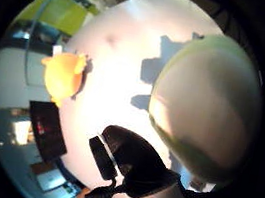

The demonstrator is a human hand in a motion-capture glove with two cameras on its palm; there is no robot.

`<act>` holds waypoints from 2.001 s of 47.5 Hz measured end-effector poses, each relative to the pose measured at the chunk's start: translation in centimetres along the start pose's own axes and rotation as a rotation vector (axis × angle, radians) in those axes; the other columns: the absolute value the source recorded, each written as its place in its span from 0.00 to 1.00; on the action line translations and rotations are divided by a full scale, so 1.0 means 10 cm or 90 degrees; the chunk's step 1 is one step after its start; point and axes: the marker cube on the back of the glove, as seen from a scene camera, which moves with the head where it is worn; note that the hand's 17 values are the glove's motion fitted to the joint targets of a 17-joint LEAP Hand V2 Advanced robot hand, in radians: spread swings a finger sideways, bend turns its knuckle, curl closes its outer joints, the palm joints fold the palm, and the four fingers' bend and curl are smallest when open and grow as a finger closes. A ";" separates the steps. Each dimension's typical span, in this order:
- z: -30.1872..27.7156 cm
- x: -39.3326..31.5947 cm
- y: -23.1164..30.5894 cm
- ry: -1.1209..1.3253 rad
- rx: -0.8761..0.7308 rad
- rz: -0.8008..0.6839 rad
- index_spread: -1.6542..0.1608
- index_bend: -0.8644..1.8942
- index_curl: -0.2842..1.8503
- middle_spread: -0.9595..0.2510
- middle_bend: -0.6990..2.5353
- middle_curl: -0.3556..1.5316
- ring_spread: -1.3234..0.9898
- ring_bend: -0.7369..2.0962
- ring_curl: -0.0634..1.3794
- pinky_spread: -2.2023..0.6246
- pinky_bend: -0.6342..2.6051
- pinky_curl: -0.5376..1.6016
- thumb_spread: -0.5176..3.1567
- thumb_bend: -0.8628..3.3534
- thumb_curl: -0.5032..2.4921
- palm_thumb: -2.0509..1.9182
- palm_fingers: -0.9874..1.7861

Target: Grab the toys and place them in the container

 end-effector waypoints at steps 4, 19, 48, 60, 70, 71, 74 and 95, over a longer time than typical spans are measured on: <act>0.20 -0.03 0.00 -0.019 -0.010 0.003 0.73 0.36 0.22 0.79 0.27 0.39 0.58 0.39 0.21 0.80 0.56 0.41 0.40 0.18 0.23 0.49 0.30; 0.38 -0.06 0.02 -0.050 0.058 0.025 0.71 0.34 0.20 0.79 0.26 0.34 0.55 0.54 0.28 0.73 0.60 0.41 0.46 0.21 0.24 0.54 0.45; -0.41 -0.14 0.22 -0.026 0.118 0.070 0.70 0.38 0.25 0.47 0.33 0.43 0.38 0.63 0.37 0.63 0.56 0.43 0.44 0.27 0.36 0.69 0.70; -1.29 -0.22 0.36 -0.043 0.159 0.067 0.69 0.38 0.26 0.41 0.32 0.46 0.37 0.62 0.37 0.63 0.54 0.44 0.41 0.26 0.39 0.69 0.70; -2.03 -0.43 0.52 -0.052 0.193 0.044 0.69 0.37 0.27 0.38 0.31 0.48 0.37 0.61 0.38 0.63 0.54 0.44 0.40 0.26 0.41 0.69 0.70; -2.09 -0.49 0.56 -0.053 0.192 0.040 0.69 0.38 0.27 0.38 0.31 0.48 0.37 0.61 0.38 0.63 0.54 0.44 0.40 0.25 0.41 0.69 0.70; -2.28 -0.64 0.66 -0.052 0.197 0.028 0.69 0.37 0.28 0.37 0.31 0.49 0.36 0.61 0.38 0.62 0.54 0.44 0.40 0.25 0.42 0.69 0.70; -3.14 -2.00 1.12 -0.051 0.277 -0.077 0.69 0.37 0.27 0.34 0.29 0.55 0.36 0.61 0.40 0.62 0.54 0.45 0.39 0.24 0.45 0.69 0.69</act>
